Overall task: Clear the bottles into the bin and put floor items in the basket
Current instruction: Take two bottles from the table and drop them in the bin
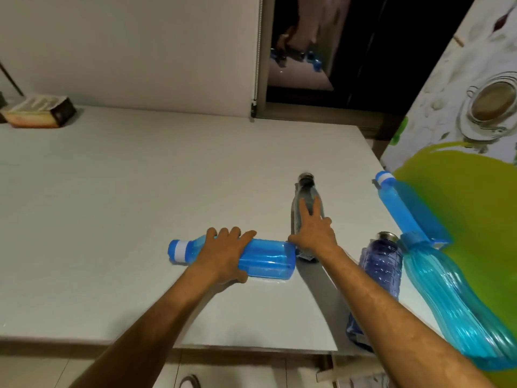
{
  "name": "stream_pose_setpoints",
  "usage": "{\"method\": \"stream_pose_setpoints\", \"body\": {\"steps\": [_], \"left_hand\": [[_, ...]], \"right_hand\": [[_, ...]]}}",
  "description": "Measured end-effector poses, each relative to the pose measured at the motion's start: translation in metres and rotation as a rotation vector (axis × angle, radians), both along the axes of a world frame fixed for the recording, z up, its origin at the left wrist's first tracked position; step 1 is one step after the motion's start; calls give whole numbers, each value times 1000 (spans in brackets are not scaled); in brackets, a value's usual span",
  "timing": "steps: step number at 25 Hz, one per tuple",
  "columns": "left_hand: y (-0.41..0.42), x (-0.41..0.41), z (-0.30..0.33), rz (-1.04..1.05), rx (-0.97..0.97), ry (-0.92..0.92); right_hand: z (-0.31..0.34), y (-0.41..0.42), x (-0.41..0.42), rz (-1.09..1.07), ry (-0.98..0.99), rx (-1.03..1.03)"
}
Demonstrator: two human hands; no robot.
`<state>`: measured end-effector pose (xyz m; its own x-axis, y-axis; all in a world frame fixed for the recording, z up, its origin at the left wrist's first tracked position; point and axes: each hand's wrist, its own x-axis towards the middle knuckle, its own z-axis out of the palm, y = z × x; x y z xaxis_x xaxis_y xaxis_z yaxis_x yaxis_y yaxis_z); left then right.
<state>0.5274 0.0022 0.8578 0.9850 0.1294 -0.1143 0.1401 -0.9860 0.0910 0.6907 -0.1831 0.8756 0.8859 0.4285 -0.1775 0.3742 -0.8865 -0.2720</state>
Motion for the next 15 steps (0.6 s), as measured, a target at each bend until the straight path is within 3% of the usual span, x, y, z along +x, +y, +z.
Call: {"method": "stream_pose_setpoints", "body": {"steps": [4,9,15], "left_hand": [[7,-18,-2,196,-16,-22],[11,-25,1,171,-35,-21],[17,-36,1,200,11,-70]], "right_hand": [[-5,1,4,-58,27,-4],[-1,-7,6,-149,94,51],[7,3,-18,-59,56,69]]}}
